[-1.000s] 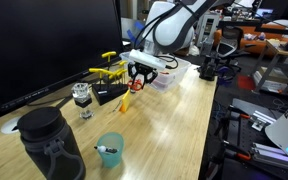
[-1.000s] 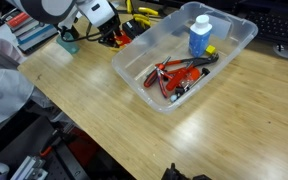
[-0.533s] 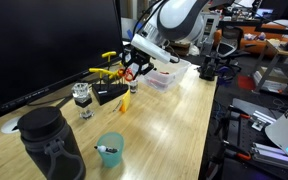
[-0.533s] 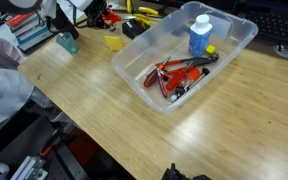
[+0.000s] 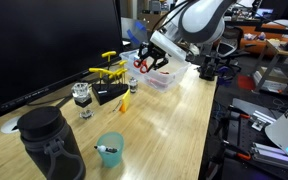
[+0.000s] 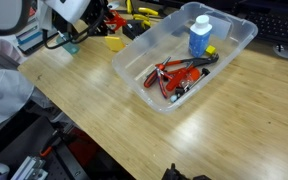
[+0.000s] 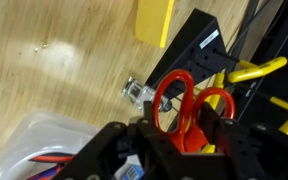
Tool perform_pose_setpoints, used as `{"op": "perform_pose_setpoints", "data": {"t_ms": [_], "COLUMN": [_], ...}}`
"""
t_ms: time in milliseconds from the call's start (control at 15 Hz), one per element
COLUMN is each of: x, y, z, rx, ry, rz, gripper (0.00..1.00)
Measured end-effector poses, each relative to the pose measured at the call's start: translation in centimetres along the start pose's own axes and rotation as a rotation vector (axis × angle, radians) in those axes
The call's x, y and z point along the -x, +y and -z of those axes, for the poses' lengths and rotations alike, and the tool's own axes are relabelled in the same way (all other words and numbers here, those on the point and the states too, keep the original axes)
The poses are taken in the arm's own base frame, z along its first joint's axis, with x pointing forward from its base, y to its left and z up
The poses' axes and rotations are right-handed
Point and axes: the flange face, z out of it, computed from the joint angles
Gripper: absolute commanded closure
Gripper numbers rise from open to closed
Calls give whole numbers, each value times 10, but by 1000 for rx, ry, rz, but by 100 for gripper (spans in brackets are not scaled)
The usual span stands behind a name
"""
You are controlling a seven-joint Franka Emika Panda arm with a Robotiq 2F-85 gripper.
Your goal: Put the scissors inside the plastic container
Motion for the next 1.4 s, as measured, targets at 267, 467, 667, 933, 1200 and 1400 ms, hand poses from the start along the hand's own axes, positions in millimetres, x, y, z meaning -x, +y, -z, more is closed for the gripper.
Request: {"op": "perform_pose_setpoints", "data": {"t_ms": [267, 467, 667, 933, 1200, 1400], "x": [-45, -73, -78, -62, -57, -59], "y": [53, 81, 85, 76, 71, 71], "z": [6, 11, 11, 5, 5, 5], "rx": [10, 9, 5, -2, -11, -10], "ry": [119, 188, 204, 181, 173, 175], "rz": [-99, -170, -213, -225, -232, -235], "gripper": [77, 77, 60, 45, 27, 27]}}
